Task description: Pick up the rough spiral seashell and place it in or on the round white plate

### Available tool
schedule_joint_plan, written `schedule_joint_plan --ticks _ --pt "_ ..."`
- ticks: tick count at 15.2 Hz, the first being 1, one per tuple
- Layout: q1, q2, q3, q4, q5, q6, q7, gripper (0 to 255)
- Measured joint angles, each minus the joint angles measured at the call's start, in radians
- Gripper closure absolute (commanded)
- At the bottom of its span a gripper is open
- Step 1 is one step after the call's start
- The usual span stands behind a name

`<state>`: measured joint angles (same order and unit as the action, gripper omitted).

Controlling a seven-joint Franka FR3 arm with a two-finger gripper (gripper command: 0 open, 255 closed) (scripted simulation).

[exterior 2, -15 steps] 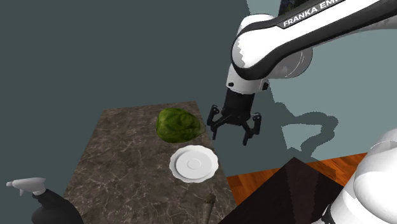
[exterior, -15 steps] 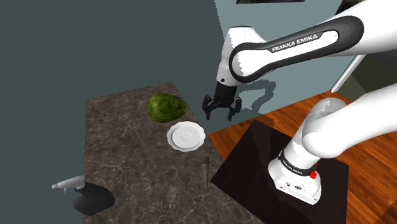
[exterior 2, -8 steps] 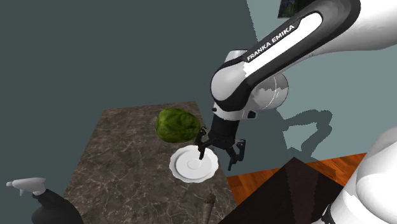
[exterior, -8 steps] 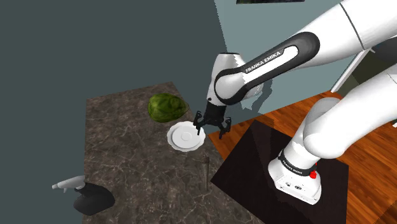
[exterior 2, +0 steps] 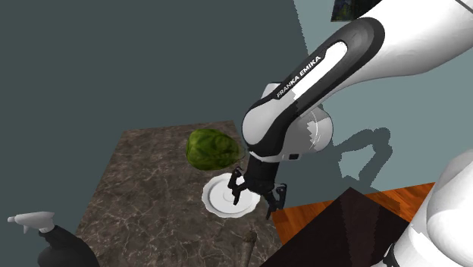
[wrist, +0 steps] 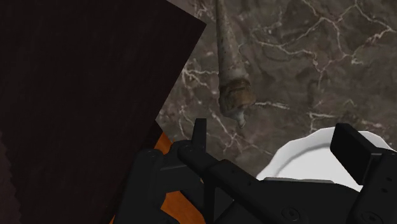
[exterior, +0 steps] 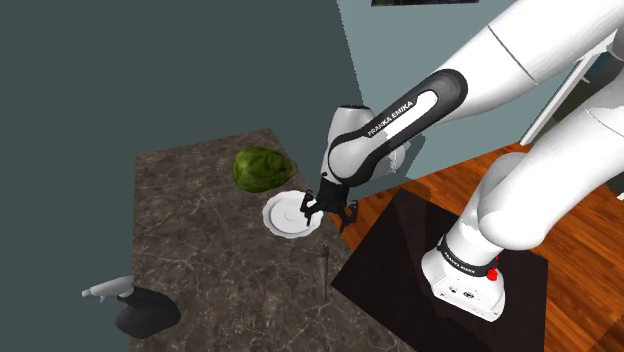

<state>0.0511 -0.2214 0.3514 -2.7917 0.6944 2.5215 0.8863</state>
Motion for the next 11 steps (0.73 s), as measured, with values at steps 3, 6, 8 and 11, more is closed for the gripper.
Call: schedule_joint_plan --ticks 3,6,8,11 --pt "0.002 0.011 0.002 0.002 0.004 0.010 -0.002 0" --pt "0.002 0.012 0.002 0.001 0.005 0.012 -0.003 0" --pt "0.002 0.012 0.002 0.001 0.005 0.012 -0.003 255" --pt "0.002 0.012 0.002 0.001 0.005 0.012 -0.003 255"
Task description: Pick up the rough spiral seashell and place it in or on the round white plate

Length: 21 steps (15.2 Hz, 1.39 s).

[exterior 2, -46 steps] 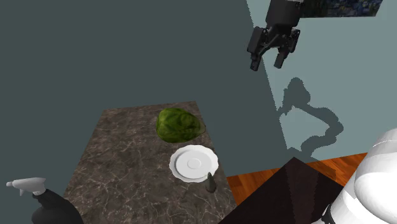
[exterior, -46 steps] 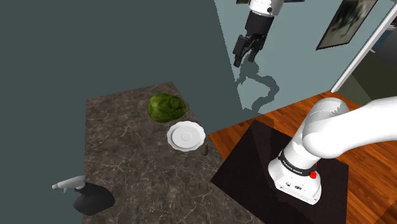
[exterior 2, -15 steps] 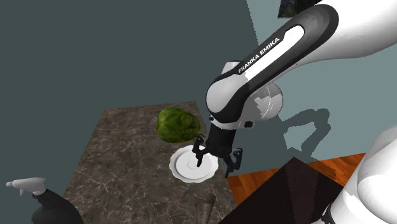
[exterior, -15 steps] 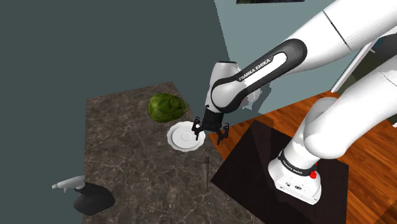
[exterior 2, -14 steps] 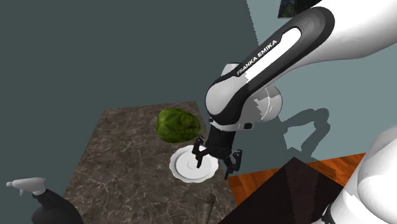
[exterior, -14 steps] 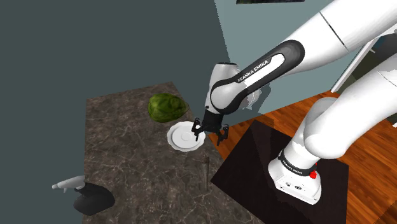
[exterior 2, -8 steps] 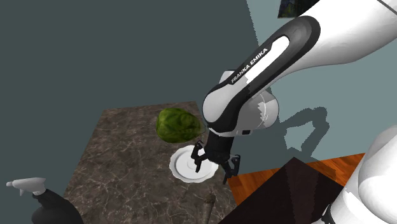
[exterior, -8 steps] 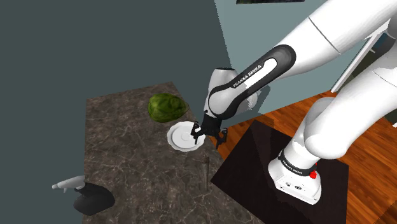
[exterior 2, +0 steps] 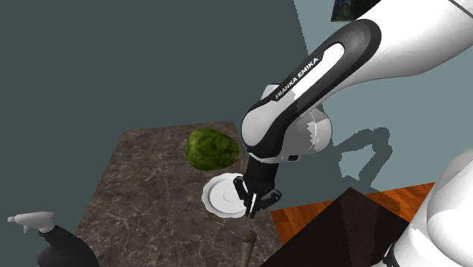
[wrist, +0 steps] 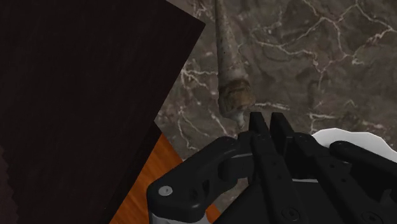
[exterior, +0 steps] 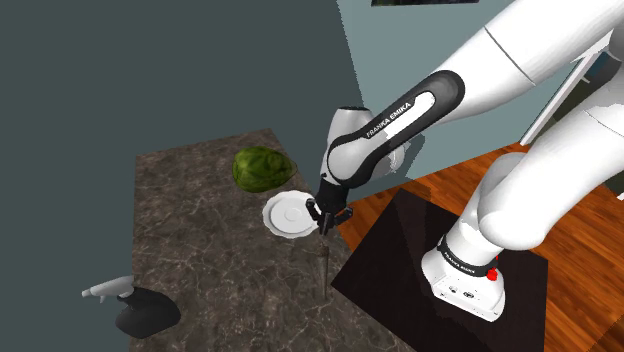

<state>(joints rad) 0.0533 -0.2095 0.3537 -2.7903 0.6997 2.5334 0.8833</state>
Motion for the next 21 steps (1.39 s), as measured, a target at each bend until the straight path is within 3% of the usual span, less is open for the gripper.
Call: schedule_joint_plan --ticks 5,6,8,11,15,18,21 --pt "0.000 0.000 0.000 0.000 0.000 0.000 0.000 255" --pt "0.000 0.000 0.000 0.000 0.000 0.000 0.000 0" --pt "0.010 0.008 0.014 -0.009 -0.004 0.025 -0.006 0" --pt "0.059 0.067 0.096 -0.042 -0.046 0.169 -0.001 0" --pt "0.081 0.179 0.190 -0.084 -0.239 0.380 0.103 0" --pt "0.082 0.262 0.181 -0.088 -0.340 0.472 0.162 0" --pt "0.121 0.337 0.121 -0.080 -0.441 0.537 0.230 0"
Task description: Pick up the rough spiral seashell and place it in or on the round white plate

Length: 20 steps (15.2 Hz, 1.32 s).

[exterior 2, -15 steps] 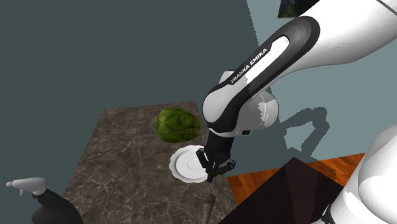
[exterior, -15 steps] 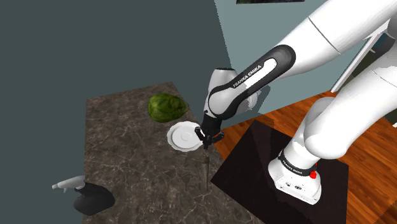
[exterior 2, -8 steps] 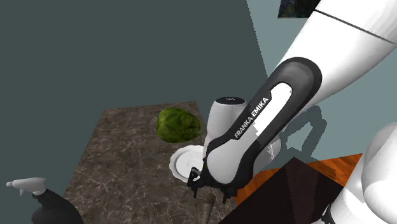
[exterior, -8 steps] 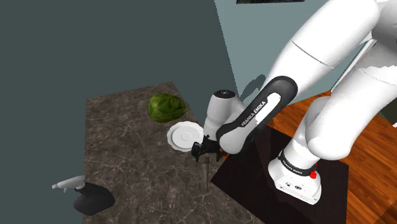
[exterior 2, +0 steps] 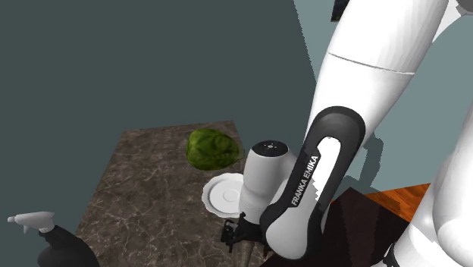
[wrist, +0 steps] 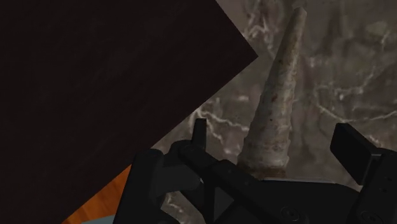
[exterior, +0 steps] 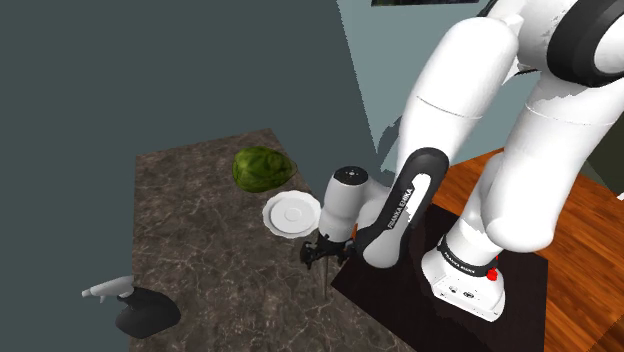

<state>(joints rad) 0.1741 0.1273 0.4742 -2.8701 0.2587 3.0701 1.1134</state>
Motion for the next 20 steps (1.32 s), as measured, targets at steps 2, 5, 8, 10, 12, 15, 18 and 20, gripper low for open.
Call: schedule_joint_plan --ticks 2,5,8,10,12,15,18,20 --pt "0.026 0.029 -0.032 0.004 -0.030 0.025 0.020 0" --pt "0.036 0.038 -0.044 0.006 -0.038 0.033 0.025 0" --pt "0.037 0.039 -0.044 0.006 -0.038 0.034 0.025 255" --pt "0.036 0.036 -0.044 0.004 -0.038 0.033 0.026 255" --pt "0.036 0.035 -0.044 0.003 -0.037 0.032 0.025 255" --pt "0.036 0.034 -0.043 0.003 -0.037 0.031 0.025 255" --pt "0.037 0.034 -0.044 0.003 -0.038 0.031 0.026 255" --pt "0.007 0.010 -0.010 -0.001 -0.014 0.010 0.010 255"
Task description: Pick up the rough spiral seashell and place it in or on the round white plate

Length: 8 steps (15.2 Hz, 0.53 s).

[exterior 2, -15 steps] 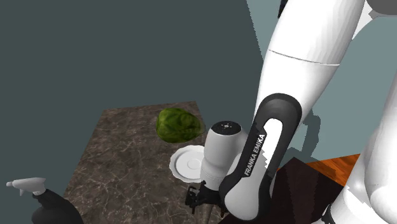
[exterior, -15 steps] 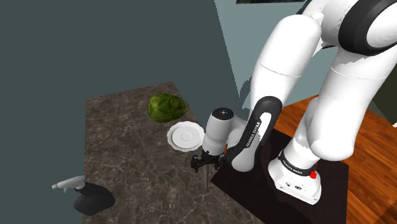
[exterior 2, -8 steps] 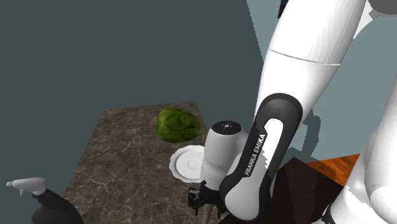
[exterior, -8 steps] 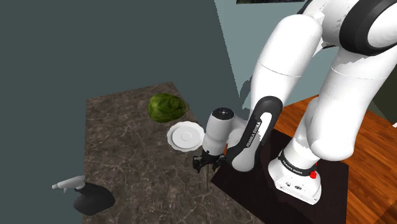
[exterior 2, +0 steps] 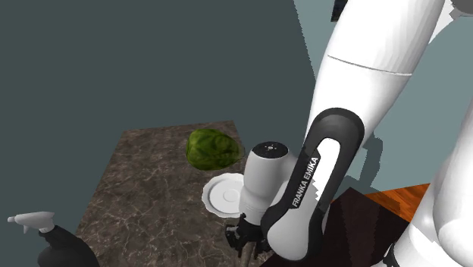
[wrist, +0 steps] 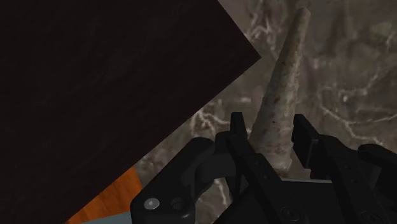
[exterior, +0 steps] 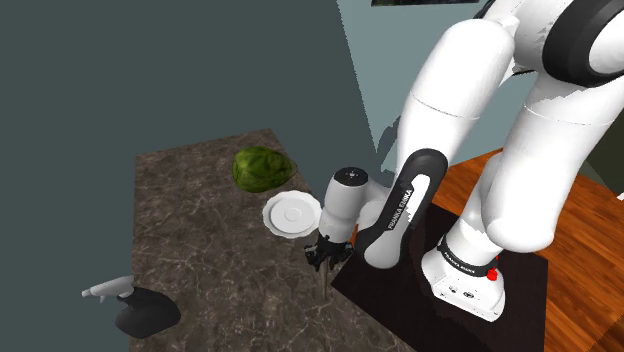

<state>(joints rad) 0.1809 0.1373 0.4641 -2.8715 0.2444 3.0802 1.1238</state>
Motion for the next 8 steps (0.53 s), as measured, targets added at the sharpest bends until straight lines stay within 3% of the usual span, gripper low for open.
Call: schedule_joint_plan --ticks 4,8 --pt "-0.055 -0.087 0.083 -0.002 0.095 -0.079 -0.061 255" --pt "-0.053 -0.190 0.106 -0.008 0.195 -0.172 -0.123 255"
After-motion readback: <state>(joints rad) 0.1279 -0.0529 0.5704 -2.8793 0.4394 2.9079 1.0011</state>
